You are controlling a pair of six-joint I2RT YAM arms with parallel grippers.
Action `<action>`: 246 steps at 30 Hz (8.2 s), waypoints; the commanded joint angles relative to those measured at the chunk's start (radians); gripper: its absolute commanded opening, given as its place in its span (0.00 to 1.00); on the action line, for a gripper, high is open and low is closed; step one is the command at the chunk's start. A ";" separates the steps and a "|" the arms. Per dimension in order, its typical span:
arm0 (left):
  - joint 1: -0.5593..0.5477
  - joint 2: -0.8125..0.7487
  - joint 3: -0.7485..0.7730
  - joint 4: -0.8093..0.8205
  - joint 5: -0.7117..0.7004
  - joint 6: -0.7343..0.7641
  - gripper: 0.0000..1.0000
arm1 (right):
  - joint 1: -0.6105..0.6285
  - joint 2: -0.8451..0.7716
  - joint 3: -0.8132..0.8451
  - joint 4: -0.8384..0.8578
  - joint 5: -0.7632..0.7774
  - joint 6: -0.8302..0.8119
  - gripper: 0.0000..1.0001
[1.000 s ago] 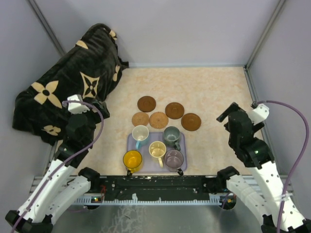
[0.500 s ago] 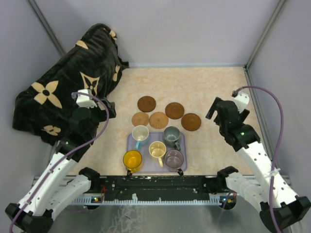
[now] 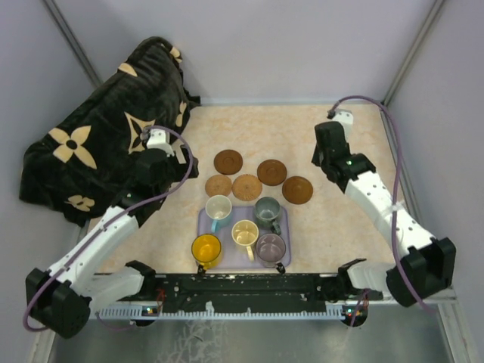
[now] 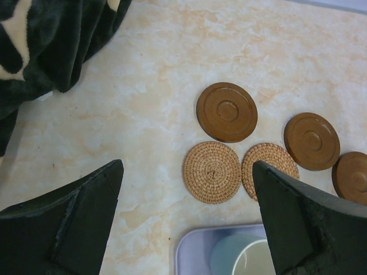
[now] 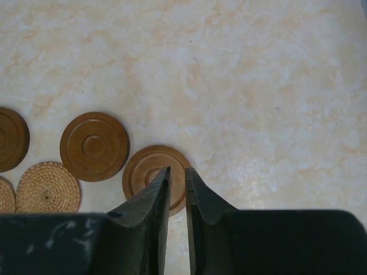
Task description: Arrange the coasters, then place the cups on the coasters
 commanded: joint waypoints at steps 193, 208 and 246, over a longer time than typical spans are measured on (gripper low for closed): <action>0.230 1.037 0.492 0.106 0.516 -0.042 0.25 | -0.147 1.011 0.600 -0.068 -0.339 0.082 0.00; 0.147 1.063 0.492 0.125 0.610 -0.010 0.23 | -0.175 0.944 0.488 -0.024 -0.364 0.086 0.00; 0.067 1.127 0.560 0.086 0.649 0.035 0.23 | -0.045 0.999 0.554 -0.058 -0.327 0.044 0.00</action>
